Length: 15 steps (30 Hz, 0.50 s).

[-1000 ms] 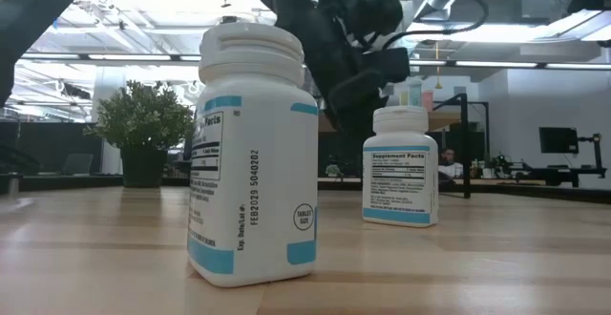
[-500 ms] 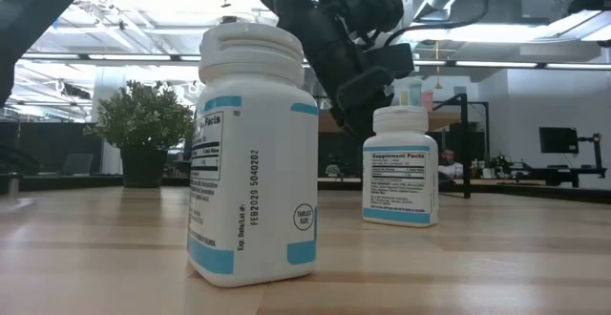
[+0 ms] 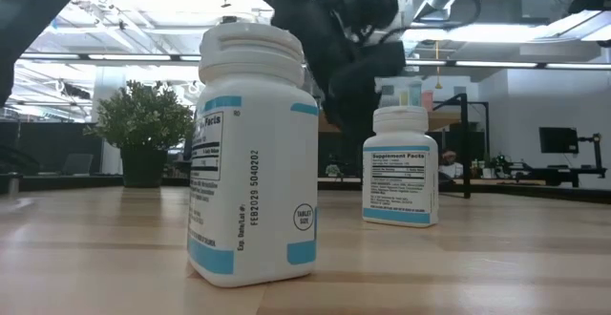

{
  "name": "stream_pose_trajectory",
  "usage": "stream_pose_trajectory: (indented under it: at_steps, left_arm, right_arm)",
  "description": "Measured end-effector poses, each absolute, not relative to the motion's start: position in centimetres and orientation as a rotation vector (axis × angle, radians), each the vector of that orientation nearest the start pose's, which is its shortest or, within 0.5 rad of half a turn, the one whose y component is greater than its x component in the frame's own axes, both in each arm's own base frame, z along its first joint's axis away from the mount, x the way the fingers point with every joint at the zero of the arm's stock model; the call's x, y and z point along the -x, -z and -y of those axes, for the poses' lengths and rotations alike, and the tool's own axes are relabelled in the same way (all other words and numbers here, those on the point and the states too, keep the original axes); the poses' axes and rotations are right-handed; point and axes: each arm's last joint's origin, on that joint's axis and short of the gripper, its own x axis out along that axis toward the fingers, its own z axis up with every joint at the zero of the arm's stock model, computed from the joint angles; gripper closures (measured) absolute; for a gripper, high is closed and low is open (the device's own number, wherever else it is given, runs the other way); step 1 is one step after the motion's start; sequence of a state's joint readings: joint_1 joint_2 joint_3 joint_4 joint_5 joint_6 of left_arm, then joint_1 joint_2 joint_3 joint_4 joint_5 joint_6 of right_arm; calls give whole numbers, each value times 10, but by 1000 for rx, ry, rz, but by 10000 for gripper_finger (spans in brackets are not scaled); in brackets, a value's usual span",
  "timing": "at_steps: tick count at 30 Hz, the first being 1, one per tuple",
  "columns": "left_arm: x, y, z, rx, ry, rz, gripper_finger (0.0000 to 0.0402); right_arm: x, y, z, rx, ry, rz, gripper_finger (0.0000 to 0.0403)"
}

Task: Pick and place medicine bottles onto shelf by color
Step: Put the transparent pill bottle on the shelf

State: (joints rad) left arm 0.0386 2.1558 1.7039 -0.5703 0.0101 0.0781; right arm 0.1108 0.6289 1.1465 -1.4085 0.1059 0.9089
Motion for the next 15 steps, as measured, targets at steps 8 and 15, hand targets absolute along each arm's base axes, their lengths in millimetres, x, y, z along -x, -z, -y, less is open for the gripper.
stream_pose_trajectory:
  at_steps: [8, 15]
  left_arm:
    - [-441, -263, -31, 55, -13, -1056, 289]
    - [-423, -338, -52, 12, -77, -994, 296]
  right_arm:
    - [-50, -357, -2, -750, 397, -823, 269]
    - [-50, -357, -3, -750, 397, -824, 269]
